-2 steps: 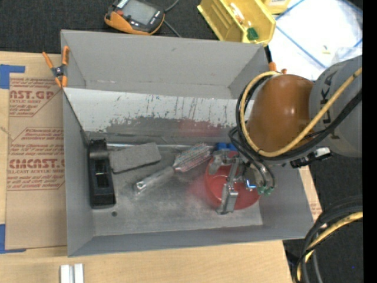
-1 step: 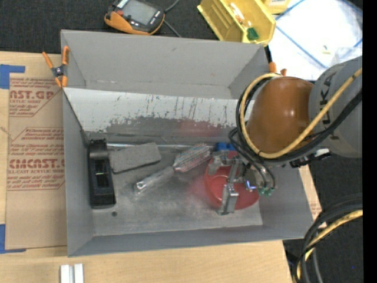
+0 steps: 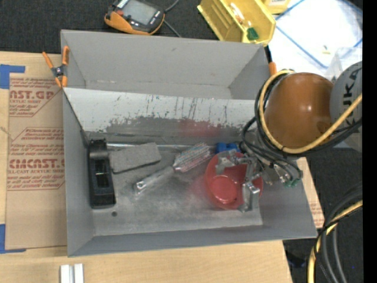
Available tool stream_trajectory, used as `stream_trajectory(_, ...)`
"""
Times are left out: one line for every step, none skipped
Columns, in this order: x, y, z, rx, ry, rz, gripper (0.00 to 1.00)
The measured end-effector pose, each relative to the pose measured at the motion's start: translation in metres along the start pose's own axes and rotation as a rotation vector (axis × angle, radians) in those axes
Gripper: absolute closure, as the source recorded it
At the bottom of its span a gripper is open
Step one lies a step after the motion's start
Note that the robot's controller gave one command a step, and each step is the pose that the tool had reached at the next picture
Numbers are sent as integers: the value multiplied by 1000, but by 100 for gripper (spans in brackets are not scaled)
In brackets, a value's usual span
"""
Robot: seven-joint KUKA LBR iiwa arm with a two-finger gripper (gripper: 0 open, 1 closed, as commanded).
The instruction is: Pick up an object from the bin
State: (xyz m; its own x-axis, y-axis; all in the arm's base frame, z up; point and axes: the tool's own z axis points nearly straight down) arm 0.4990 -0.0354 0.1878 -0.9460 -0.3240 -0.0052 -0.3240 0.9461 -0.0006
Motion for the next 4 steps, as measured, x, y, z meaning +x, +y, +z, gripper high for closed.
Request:
stream_trajectory(-17,67,36,-1,2,284,0)
stream_trajectory(-13,75,42,1,1,95,0)
stream_trajectory(-15,70,66,3,-9,57,0)
stream_trajectory(-63,81,115,3,-11,26,0)
